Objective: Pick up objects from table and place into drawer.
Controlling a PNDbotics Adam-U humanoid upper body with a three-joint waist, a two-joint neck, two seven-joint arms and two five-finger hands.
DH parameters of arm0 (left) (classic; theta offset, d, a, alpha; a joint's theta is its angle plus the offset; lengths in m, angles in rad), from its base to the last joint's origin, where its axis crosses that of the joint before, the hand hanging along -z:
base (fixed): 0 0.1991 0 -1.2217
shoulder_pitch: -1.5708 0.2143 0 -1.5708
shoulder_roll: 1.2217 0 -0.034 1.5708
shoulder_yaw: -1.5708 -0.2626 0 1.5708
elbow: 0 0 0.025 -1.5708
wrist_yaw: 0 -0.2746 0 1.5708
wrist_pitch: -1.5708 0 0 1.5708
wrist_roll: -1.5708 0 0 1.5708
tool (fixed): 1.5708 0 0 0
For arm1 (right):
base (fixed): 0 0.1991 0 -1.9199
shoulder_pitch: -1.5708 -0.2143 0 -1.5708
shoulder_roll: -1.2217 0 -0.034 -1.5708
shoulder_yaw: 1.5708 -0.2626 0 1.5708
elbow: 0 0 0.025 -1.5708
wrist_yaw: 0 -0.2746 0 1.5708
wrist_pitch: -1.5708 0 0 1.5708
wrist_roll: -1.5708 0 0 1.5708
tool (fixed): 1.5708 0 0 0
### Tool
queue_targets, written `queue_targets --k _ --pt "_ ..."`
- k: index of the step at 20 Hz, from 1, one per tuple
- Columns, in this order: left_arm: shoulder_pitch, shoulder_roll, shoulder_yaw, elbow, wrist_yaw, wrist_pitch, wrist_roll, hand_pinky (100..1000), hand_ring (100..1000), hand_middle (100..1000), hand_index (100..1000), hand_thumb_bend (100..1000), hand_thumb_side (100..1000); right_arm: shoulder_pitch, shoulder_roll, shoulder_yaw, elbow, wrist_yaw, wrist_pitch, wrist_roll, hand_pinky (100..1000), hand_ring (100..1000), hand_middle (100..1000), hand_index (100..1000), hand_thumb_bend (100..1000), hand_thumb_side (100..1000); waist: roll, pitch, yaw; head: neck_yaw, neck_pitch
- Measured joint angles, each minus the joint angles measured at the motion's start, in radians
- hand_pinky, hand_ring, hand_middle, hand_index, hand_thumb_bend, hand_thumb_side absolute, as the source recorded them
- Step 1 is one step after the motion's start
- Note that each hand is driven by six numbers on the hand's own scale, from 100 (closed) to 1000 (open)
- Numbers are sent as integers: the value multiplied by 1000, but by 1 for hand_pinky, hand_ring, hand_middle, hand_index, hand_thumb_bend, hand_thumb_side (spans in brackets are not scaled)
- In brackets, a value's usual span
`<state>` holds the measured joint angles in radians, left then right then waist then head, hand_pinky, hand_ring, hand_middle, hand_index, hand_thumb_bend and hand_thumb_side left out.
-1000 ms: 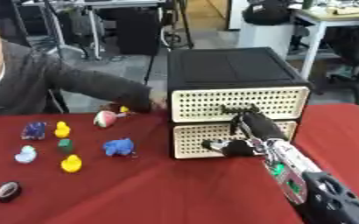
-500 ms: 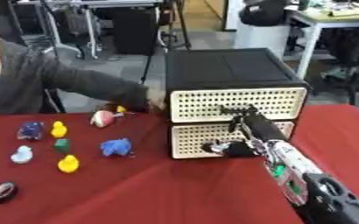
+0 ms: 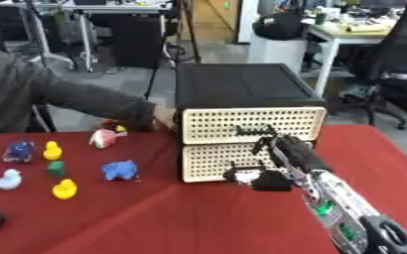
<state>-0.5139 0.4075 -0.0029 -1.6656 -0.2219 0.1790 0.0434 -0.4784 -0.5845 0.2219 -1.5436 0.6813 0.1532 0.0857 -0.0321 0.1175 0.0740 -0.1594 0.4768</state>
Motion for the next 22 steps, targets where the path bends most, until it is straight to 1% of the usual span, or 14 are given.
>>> queue_targets --k 1,3,6,11,15,22 --pt "6 2 0 1 0 0 0 394 386 410 614 628 663 13 0 0 -18 -7 2 1 100 100 215 667 762 812 -1 -4 -3 2 5" --pt "19 7 0 5 0 -1 -2 397 387 411 614 622 667 37 0 -1 -51 -25 6 0 100 100 220 662 761 807 -2 -14 -7 6 15" --pt "45 8 0 8 4 -10 -8 399 387 412 613 616 680 81 0 -10 -100 -56 12 -11 100 100 229 660 758 797 -10 -33 -13 12 30" --pt "86 16 0 14 35 -38 -14 409 397 423 615 612 697 149 -5 -35 -178 -125 22 -50 100 103 256 665 738 780 -10 -44 -22 17 50" --pt "111 18 1 18 60 -66 -20 429 418 447 617 614 712 193 -11 -53 -230 -178 19 -77 100 154 305 674 718 771 -10 -46 -25 24 58" --pt "135 23 6 24 92 -119 -36 466 465 493 615 626 723 246 -11 -75 -300 -248 -9 -94 105 238 393 682 716 764 -9 -46 -27 35 66"
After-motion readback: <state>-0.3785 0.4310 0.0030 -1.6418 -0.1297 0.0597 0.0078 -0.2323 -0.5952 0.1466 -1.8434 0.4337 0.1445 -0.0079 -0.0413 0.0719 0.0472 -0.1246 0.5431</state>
